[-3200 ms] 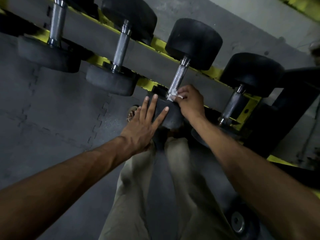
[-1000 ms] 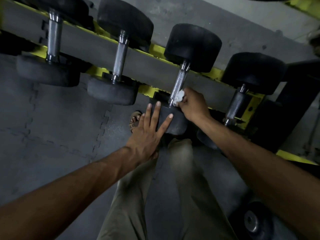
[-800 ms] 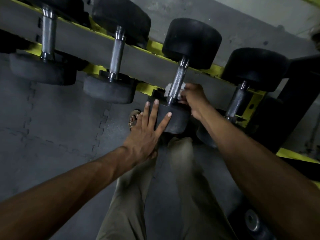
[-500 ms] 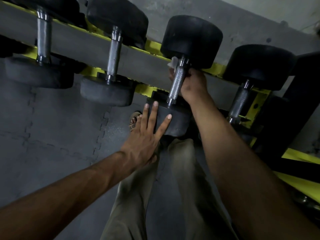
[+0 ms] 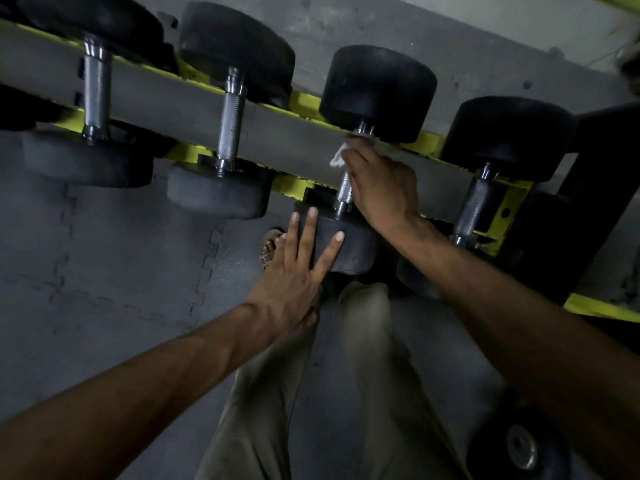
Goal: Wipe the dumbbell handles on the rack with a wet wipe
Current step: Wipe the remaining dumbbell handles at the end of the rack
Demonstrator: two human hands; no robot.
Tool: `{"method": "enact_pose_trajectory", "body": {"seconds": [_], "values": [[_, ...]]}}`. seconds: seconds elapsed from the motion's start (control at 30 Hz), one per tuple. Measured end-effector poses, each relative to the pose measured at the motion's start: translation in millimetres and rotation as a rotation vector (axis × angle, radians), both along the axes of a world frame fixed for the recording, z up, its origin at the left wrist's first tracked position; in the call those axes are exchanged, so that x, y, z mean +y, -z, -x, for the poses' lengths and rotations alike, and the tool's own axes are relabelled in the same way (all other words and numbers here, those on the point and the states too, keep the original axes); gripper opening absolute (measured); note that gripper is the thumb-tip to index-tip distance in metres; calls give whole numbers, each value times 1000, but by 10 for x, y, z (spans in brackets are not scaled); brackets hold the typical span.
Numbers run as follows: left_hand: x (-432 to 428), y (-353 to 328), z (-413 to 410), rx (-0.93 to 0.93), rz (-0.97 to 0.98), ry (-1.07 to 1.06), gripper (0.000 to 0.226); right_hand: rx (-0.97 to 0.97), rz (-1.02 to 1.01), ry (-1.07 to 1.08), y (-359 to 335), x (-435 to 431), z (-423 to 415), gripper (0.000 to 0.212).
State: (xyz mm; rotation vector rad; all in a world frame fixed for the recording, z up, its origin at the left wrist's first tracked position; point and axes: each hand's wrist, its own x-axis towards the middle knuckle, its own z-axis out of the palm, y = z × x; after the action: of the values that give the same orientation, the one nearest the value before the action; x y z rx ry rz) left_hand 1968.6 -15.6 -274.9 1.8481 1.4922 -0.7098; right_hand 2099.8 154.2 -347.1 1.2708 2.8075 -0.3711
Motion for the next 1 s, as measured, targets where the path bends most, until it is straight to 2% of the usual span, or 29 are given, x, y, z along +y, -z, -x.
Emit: {"method": "enact_pose_trajectory", "body": {"seconds": [0.07, 0.13, 0.2, 0.27, 0.33, 0.4, 0.53, 0.57, 0.7, 0.8, 0.87, 0.93, 1.0], "values": [[-3, 4, 6, -3, -15, -1, 137, -41, 120, -293, -80, -36, -4, 18], [-4, -2, 8, -11, -24, -12, 141, -134, 104, -459, -132, 154, 31, 15], [1, -5, 10, -10, -30, -11, 142, -194, -5, -328, -174, 449, 105, 14], [-7, 1, 15, -6, -28, -11, 142, -278, -10, -237, -206, 454, 217, 21], [-14, 11, 16, -8, -38, -13, 139, -418, 87, -438, -183, 139, 378, 25], [-18, 13, 23, -13, -50, -16, 134, -524, 189, -490, -271, 56, 505, 26], [-32, 13, -8, -2, -63, -37, 135, -564, 40, -225, -297, 473, 584, 25], [-37, 10, -16, -5, -70, -51, 137, -561, 48, -243, -311, 425, 579, 24], [-28, -59, -53, -61, -109, -90, 135, -427, 480, -444, -371, 149, 431, 24], [-18, -52, -173, -55, -178, -33, 119, -84, 434, -363, -357, 308, 133, 12], [-19, -23, -289, -35, -177, -39, 110, 35, 391, -281, -285, 187, -46, 11], [-29, 0, -371, -4, -192, -59, 100, 142, 445, -60, -177, -46, -132, 15], [-40, 18, -409, 22, -188, -68, 98, 266, 551, 346, -102, -191, -146, 14]]}}
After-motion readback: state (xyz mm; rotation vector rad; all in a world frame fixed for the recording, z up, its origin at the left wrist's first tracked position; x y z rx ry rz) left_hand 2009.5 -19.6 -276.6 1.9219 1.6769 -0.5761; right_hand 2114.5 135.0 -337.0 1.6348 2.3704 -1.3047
